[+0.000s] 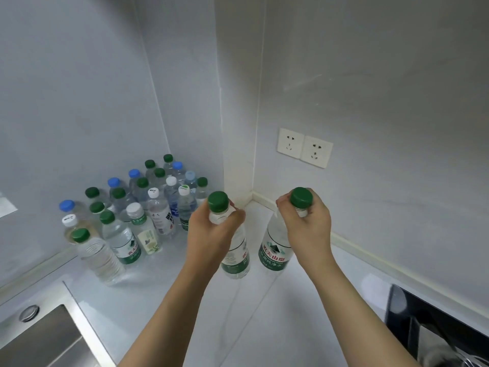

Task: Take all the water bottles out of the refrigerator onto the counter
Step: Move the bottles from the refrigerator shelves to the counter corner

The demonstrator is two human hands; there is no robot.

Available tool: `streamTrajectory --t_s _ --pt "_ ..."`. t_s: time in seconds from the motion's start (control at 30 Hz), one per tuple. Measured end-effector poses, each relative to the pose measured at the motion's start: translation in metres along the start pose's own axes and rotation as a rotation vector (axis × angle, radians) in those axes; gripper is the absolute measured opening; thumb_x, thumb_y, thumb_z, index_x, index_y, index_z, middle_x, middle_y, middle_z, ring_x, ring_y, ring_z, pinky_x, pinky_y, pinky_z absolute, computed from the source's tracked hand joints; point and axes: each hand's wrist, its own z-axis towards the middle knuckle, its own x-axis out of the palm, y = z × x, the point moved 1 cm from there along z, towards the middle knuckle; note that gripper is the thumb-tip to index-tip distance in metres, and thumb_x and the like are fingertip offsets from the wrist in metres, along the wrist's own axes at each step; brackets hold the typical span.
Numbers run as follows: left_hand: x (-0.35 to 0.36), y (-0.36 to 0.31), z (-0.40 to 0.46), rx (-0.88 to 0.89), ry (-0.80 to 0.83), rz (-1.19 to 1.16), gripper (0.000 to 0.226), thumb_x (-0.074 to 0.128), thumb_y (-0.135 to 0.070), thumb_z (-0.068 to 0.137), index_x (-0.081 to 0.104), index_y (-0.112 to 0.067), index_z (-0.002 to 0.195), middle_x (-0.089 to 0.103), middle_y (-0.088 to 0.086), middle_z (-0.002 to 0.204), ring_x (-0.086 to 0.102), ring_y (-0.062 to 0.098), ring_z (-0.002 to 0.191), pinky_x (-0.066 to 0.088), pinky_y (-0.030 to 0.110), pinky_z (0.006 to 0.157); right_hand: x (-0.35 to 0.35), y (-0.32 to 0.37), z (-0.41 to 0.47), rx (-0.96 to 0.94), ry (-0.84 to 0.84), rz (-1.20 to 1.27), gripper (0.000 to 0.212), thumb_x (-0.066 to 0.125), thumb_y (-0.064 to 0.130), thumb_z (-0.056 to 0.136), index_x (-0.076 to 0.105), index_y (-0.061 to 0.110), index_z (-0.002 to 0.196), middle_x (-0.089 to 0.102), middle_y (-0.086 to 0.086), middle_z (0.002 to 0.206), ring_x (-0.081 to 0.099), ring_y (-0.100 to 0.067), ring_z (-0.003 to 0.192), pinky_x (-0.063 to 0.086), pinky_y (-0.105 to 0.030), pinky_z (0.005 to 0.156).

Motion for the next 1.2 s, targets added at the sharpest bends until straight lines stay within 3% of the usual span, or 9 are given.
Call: streamTrajectory --t_s 0.23,0.37,0.47,0.53,0.7,0.83,0.93,1.03,1.2 --pt "-0.062 0.05 0.029 -0.085 -0.086 0.028 0.011 0.073 -0.01 0.08 0.065 -0.017 0.082 0.068 0.0 0.076 0.063 0.011 0.071 0.051 0.029 0.069 0.081 -0.029 0.0 0.041 0.17 -0.013 0.013 0.066 0.017 0.09 0.057 0.023 0.082 0.062 0.019 0.076 0.057 -0.002 0.077 0.046 -0.019 0.075" --pt "-0.088 0.078 0.041 -0.11 -0.111 0.042 0.011 0.072 -0.012 0.08 0.064 -0.014 0.087 0.069 0.003 0.08 0.064 0.024 0.08 0.052 0.033 0.073 0.12 -0.055 -0.001 0.078 0.26 -0.025 0.009 0.066 0.022 0.091 0.057 0.02 0.092 0.063 0.009 0.088 0.058 -0.007 0.086 0.044 -0.012 0.076" --pt "-0.104 0.094 0.053 -0.12 -0.147 0.067 0.012 0.072 -0.009 0.081 0.065 -0.017 0.086 0.07 -0.003 0.081 0.064 0.017 0.082 0.05 0.021 0.073 0.151 -0.074 0.001 0.104 0.343 -0.041 0.01 0.066 0.021 0.091 0.057 0.019 0.094 0.064 0.011 0.086 0.059 -0.005 0.085 0.043 -0.01 0.076" --pt "-0.113 0.104 0.062 -0.127 -0.159 0.078 0.011 0.072 -0.009 0.082 0.064 -0.017 0.086 0.069 -0.004 0.082 0.064 0.014 0.082 0.049 0.023 0.073 0.17 -0.084 0.005 0.111 0.407 -0.043 0.009 0.066 0.019 0.09 0.058 0.019 0.093 0.065 0.013 0.086 0.06 -0.004 0.085 0.043 -0.01 0.077" --pt "-0.134 0.128 0.087 -0.153 -0.163 0.108 0.017 0.073 -0.01 0.082 0.063 -0.023 0.087 0.069 -0.017 0.084 0.062 -0.002 0.08 0.044 0.011 0.07 0.219 -0.112 0.015 0.141 0.519 -0.077 0.01 0.069 0.015 0.088 0.059 0.017 0.091 0.065 0.001 0.09 0.06 -0.011 0.088 0.045 -0.016 0.08" --pt "-0.152 0.152 0.102 -0.179 -0.192 0.124 0.022 0.075 -0.011 0.082 0.064 -0.027 0.091 0.069 -0.017 0.087 0.062 0.0 0.084 0.044 0.018 0.073 0.258 -0.132 0.021 0.19 0.549 -0.12 0.013 0.071 0.017 0.086 0.06 0.02 0.093 0.064 0.008 0.089 0.06 -0.005 0.086 0.046 -0.014 0.078" --pt "-0.164 0.172 0.108 -0.185 -0.209 0.135 0.023 0.075 -0.009 0.081 0.063 -0.025 0.091 0.069 -0.008 0.086 0.063 0.012 0.086 0.048 0.025 0.075 0.281 -0.143 0.023 0.202 0.538 -0.082 0.014 0.072 0.017 0.085 0.061 0.02 0.093 0.066 0.011 0.084 0.062 -0.007 0.083 0.048 -0.018 0.077" --pt "-0.17 0.182 0.11 -0.187 -0.197 0.135 0.024 0.076 -0.007 0.08 0.063 -0.024 0.09 0.068 -0.005 0.084 0.064 0.01 0.078 0.049 0.017 0.067 0.299 -0.15 0.023 0.175 0.533 -0.091 0.019 0.073 0.017 0.085 0.059 0.03 0.088 0.064 0.019 0.082 0.06 0.0 0.079 0.048 -0.015 0.076" --pt "-0.176 0.201 0.117 -0.136 -0.191 0.172 0.028 0.079 -0.007 0.078 0.062 -0.027 0.087 0.068 -0.007 0.084 0.064 0.012 0.078 0.048 0.017 0.068 0.321 -0.166 0.02 0.15 0.522 -0.082 0.018 0.074 0.019 0.084 0.059 0.026 0.093 0.064 0.003 0.086 0.062 -0.015 0.084 0.052 -0.03 0.08"
